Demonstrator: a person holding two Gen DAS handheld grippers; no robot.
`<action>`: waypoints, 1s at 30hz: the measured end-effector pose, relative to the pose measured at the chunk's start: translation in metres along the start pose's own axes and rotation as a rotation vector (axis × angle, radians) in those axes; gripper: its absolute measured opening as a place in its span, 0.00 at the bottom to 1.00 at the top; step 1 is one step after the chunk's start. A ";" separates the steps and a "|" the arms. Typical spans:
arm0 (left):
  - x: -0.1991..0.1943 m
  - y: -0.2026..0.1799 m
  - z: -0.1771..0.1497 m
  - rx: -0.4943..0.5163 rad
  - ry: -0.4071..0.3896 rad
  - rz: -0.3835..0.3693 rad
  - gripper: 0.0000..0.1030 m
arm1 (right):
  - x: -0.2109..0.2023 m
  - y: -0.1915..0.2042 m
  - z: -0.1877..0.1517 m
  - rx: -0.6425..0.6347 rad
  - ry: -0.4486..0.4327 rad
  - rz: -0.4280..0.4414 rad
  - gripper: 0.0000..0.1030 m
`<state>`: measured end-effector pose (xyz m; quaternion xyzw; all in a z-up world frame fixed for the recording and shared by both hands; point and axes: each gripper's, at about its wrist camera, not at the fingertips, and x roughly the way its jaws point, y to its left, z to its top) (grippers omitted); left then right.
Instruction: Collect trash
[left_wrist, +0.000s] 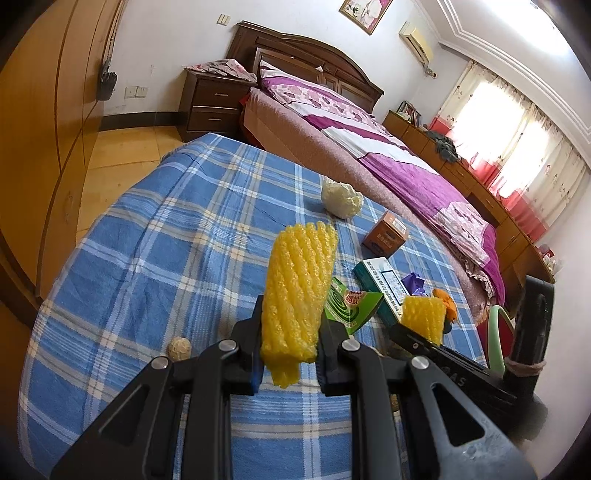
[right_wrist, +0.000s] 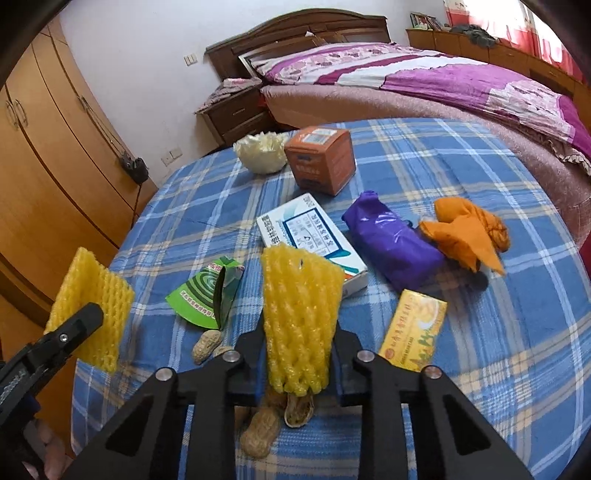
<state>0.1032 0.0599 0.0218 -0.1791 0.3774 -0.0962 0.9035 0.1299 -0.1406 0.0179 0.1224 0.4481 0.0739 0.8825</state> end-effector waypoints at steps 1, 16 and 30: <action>-0.001 -0.001 0.000 -0.001 0.000 -0.002 0.20 | -0.004 0.000 0.000 0.000 -0.008 0.006 0.26; -0.019 -0.032 -0.005 0.058 -0.026 -0.041 0.20 | -0.086 -0.017 -0.015 0.032 -0.146 0.035 0.26; -0.037 -0.072 -0.016 0.115 -0.009 -0.126 0.20 | -0.153 -0.049 -0.032 0.093 -0.257 0.013 0.26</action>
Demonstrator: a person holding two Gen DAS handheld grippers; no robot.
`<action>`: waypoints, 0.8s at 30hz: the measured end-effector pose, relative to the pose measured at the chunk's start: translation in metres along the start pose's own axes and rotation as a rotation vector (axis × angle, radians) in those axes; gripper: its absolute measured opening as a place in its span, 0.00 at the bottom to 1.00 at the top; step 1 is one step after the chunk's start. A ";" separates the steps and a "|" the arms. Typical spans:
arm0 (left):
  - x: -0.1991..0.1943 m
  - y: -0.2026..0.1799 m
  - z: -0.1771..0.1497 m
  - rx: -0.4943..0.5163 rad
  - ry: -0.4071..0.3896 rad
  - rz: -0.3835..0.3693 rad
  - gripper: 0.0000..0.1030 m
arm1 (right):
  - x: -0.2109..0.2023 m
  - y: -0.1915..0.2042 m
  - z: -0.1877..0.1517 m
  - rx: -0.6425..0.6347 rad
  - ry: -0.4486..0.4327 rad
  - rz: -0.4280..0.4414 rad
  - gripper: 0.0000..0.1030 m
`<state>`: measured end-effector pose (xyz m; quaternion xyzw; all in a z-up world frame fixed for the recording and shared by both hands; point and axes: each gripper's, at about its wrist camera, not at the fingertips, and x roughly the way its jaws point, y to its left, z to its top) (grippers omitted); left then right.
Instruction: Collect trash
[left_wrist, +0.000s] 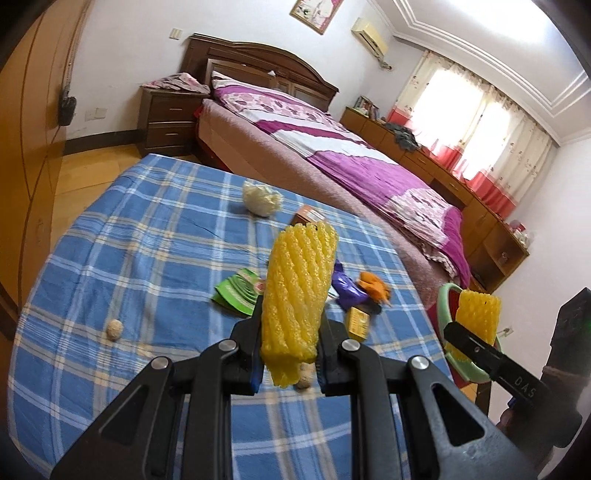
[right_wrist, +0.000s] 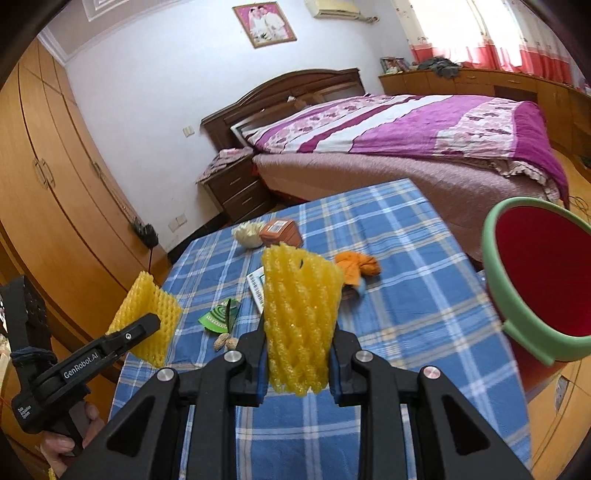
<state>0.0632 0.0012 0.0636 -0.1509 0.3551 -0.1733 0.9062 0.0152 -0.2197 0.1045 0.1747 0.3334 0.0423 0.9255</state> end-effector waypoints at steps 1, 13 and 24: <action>0.000 -0.003 -0.001 0.002 0.003 -0.004 0.20 | -0.004 -0.003 0.000 0.006 -0.008 -0.004 0.26; 0.006 -0.043 -0.003 0.054 0.046 -0.071 0.20 | -0.049 -0.044 0.001 0.077 -0.086 -0.060 0.26; 0.030 -0.107 -0.001 0.157 0.096 -0.133 0.20 | -0.077 -0.092 0.010 0.147 -0.157 -0.136 0.26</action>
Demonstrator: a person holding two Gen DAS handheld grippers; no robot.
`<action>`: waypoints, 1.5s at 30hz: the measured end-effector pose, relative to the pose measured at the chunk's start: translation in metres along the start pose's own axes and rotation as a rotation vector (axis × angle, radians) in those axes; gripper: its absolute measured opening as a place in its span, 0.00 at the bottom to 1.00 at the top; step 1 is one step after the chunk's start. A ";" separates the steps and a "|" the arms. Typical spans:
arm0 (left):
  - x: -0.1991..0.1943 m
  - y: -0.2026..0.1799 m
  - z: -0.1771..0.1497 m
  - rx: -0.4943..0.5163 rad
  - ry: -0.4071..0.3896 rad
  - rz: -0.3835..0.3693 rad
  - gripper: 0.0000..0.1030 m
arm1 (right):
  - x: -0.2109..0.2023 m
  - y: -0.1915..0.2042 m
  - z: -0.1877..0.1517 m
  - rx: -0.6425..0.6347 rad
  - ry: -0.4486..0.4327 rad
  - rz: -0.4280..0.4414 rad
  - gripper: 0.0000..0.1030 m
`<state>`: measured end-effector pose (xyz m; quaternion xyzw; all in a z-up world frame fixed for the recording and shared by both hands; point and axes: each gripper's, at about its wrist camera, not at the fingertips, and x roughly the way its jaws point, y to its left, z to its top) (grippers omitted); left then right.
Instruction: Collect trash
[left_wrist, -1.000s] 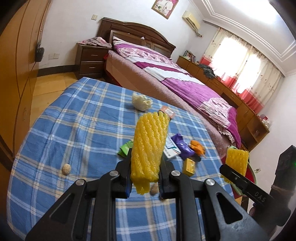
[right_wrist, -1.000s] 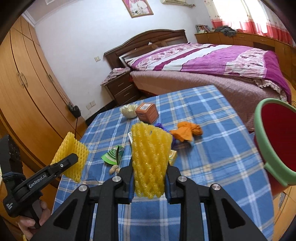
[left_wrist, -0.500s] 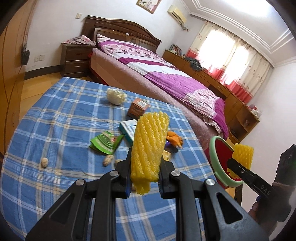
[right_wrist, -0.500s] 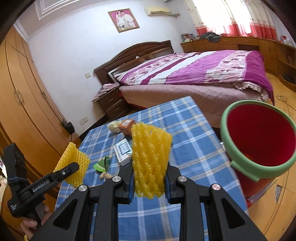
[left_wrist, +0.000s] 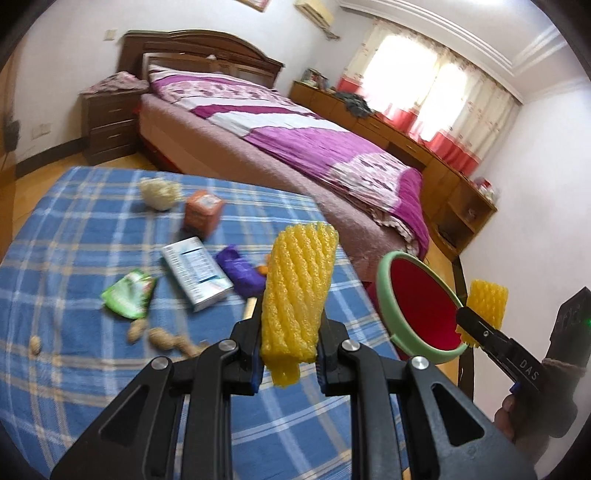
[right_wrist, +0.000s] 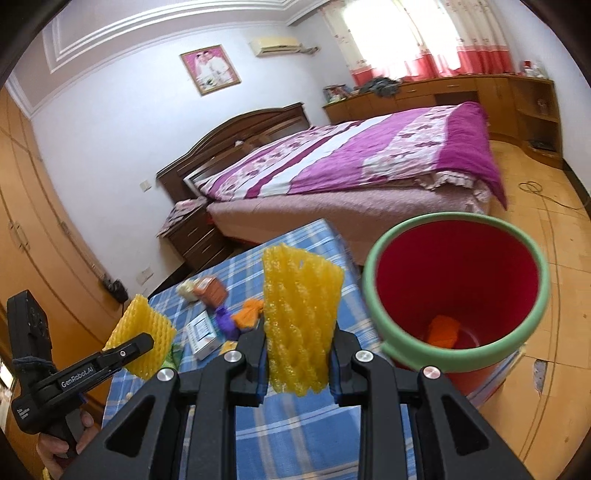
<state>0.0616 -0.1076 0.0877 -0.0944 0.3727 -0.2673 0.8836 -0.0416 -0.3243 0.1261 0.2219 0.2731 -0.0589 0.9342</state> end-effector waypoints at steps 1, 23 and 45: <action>0.003 -0.006 0.001 0.012 0.002 -0.005 0.20 | -0.001 -0.006 0.002 0.008 -0.006 -0.011 0.26; 0.114 -0.150 0.006 0.264 0.153 -0.173 0.20 | -0.004 -0.139 0.021 0.179 -0.025 -0.220 0.26; 0.177 -0.179 0.001 0.281 0.210 -0.159 0.45 | 0.023 -0.170 0.025 0.208 0.030 -0.227 0.27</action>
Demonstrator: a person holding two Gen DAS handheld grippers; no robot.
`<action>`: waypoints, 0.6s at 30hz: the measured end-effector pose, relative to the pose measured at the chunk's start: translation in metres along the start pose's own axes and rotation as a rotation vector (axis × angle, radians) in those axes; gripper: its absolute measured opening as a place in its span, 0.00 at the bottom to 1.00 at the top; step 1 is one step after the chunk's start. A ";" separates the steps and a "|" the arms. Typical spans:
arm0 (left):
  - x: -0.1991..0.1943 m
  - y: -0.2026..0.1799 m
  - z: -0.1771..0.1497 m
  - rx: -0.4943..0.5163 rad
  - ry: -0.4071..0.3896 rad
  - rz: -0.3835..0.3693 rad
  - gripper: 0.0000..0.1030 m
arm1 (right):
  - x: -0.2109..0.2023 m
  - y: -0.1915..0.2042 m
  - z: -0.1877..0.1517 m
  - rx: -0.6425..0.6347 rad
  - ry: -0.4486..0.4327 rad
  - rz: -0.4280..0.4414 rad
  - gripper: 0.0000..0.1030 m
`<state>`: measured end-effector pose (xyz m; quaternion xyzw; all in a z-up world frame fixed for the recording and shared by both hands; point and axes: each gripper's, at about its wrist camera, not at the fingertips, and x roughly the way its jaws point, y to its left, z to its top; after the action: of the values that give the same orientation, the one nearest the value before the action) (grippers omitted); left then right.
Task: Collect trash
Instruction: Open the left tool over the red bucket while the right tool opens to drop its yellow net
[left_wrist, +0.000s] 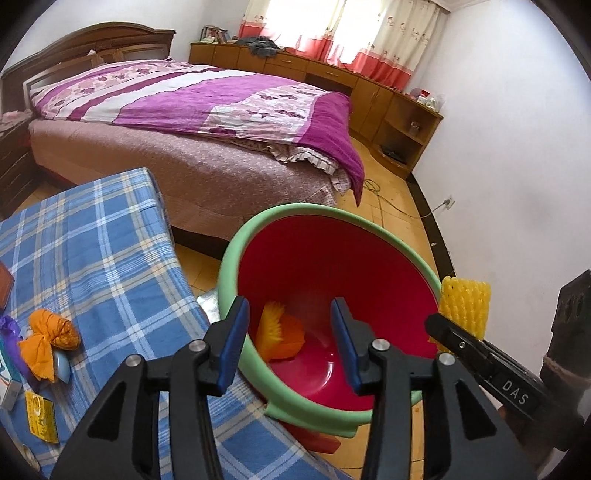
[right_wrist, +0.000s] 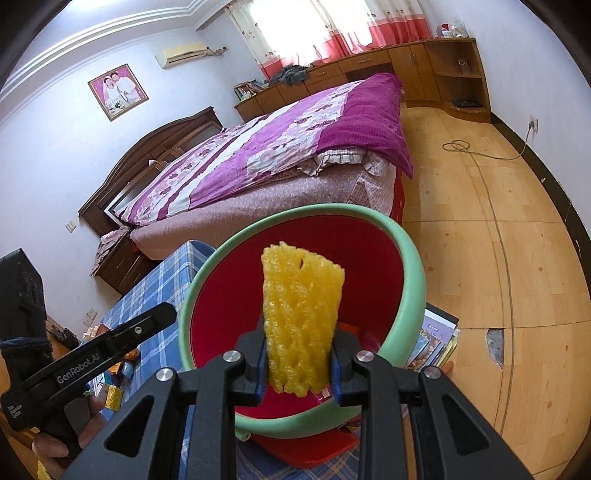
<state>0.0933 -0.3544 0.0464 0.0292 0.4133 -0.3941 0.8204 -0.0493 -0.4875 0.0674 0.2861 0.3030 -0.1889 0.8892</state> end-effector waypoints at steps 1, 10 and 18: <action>-0.001 0.002 -0.001 -0.005 0.000 0.005 0.45 | 0.001 0.001 0.000 -0.001 0.003 0.000 0.28; -0.013 0.022 -0.017 -0.042 0.003 0.059 0.45 | 0.013 0.016 -0.004 -0.044 0.014 -0.042 0.39; -0.025 0.036 -0.026 -0.081 0.009 0.086 0.45 | 0.018 0.029 -0.010 -0.081 0.040 -0.073 0.67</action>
<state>0.0917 -0.3041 0.0372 0.0155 0.4309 -0.3411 0.8353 -0.0258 -0.4623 0.0609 0.2425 0.3383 -0.2029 0.8863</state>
